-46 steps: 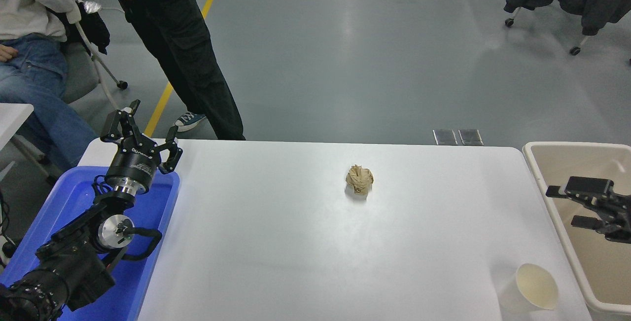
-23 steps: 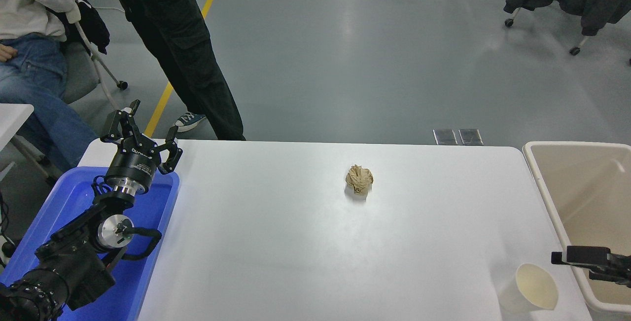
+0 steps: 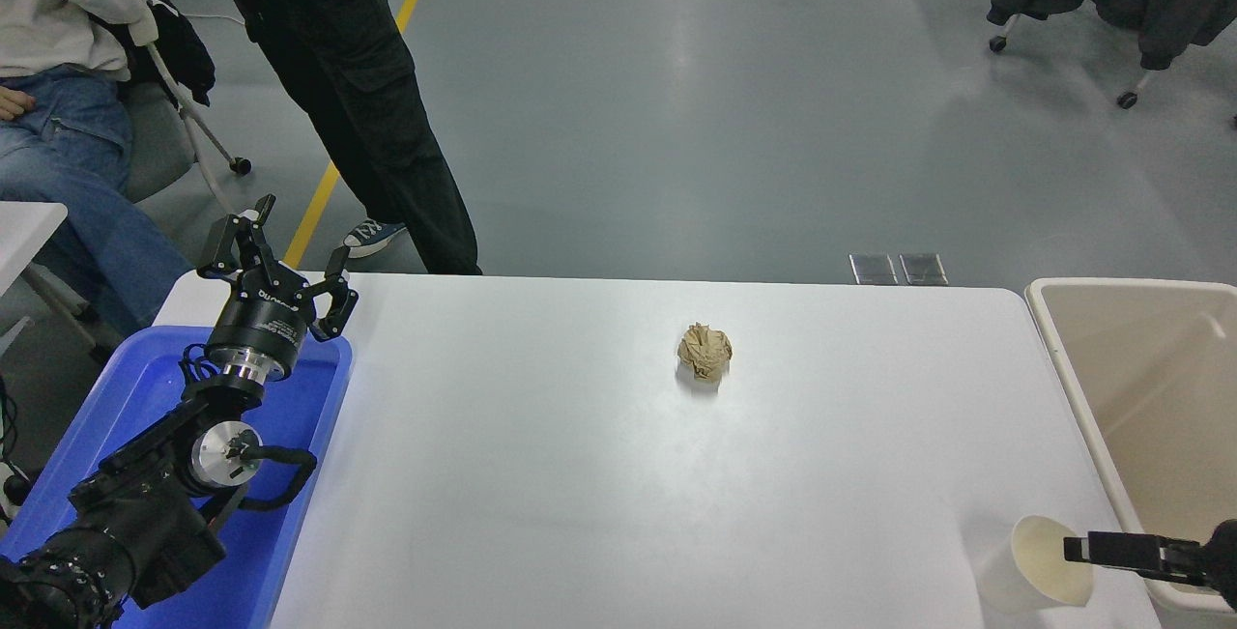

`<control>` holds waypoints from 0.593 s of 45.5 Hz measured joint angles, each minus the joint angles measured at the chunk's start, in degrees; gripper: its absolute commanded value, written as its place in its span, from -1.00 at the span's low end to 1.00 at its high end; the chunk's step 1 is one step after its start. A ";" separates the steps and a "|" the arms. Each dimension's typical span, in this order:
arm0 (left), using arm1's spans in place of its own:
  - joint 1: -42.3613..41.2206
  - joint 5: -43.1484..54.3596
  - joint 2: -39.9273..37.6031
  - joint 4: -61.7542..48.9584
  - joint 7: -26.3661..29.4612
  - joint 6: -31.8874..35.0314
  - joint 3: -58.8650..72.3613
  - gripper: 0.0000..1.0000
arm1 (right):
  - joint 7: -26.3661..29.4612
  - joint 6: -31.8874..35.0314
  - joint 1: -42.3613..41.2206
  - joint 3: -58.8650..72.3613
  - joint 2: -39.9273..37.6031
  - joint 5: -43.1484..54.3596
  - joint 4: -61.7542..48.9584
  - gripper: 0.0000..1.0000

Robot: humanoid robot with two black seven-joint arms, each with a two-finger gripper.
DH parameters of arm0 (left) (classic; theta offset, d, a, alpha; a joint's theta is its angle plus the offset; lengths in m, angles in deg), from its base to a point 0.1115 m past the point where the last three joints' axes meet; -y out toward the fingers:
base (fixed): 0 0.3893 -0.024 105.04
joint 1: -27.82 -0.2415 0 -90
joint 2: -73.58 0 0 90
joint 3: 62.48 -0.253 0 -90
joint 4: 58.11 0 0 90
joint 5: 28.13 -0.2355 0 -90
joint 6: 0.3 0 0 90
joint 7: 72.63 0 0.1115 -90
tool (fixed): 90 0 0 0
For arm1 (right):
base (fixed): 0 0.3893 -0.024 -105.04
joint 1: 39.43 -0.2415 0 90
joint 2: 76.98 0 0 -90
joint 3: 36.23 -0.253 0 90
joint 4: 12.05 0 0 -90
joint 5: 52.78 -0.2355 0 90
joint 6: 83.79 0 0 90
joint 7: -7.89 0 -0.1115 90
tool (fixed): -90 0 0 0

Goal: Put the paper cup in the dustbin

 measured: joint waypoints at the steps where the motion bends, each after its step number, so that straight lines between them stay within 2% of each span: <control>1: 0.00 0.00 0.00 0.00 0.00 0.00 0.00 1.00 | -0.08 -0.10 0.03 0.02 0.27 0.02 -0.33 0.91; 10: 0.00 0.00 0.00 0.00 0.00 0.00 0.00 1.00 | -0.79 -0.96 0.40 0.32 2.74 0.14 -3.67 0.69; 18: 0.00 0.00 0.00 0.00 0.00 0.00 0.00 1.00 | -1.98 -1.42 0.56 1.54 4.45 0.18 -6.34 0.39; 27: 0.00 0.00 0.00 0.00 0.00 0.00 0.00 1.00 | -3.91 -1.88 0.62 2.88 5.61 0.19 -8.72 0.29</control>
